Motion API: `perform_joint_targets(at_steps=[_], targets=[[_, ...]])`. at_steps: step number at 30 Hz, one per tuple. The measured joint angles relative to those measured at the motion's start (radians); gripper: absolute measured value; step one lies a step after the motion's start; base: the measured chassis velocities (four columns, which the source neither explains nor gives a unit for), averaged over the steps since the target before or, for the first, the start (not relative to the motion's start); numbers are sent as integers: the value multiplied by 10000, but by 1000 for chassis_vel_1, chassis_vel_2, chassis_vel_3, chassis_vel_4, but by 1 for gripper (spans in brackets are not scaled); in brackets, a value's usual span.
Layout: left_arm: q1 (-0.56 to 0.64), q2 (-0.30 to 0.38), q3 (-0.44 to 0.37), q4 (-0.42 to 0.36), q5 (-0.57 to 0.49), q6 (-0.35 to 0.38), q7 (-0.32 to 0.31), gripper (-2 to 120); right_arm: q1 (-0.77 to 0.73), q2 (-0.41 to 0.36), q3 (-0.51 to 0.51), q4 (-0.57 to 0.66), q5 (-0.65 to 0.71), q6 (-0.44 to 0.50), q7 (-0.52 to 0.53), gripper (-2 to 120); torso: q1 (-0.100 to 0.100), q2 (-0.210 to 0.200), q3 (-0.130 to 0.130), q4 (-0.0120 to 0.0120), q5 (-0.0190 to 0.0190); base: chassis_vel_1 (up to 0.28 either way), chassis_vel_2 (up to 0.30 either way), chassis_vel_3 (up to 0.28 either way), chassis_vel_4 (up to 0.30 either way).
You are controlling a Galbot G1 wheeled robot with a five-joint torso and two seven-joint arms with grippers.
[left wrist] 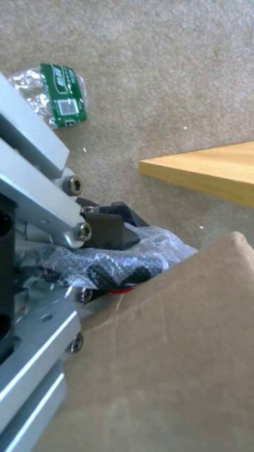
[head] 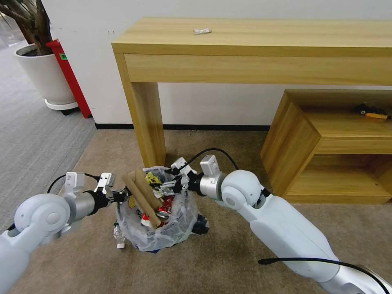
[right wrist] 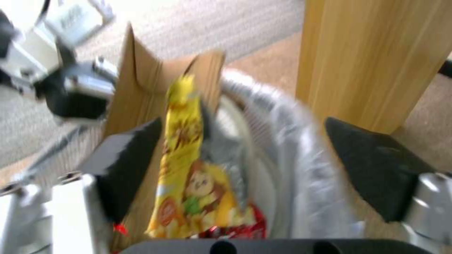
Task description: Pick up the trash bin and place the garbage on the floor into it.
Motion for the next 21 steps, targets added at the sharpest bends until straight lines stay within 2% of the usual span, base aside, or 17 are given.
perform_joint_targets(at_steps=[2,11,14,15,16,21], targets=[[165,21,-154,71,180,0,227,0,-43,-14,235,108,87,154,9,99,0,0,0,1,-1,0,0,0,0],[377,58,-412,352,650,-1,778,0,-246,-419,964,508,455,807,215,100,0,0,0,0,0,0,0,0,0],[567,43,-570,568,1203,-1,1306,0,-552,-823,1390,655,468,1074,640,100,0,0,0,2,2,0,0,0,0],[567,43,-570,568,1203,-1,1306,0,-552,-823,1390,655,468,1074,640,100,0,0,0,2,2,0,0,0,0],[602,11,-652,774,1667,-1,1683,0,-838,-1074,1684,740,450,1279,981,100,0,0,0,2,0,0,0,0,0],[884,-47,-1007,1155,2338,-1,2365,0,-2008,-1614,2804,903,117,1804,1387,100,0,0,0,-5,1,0,0,0,0]])
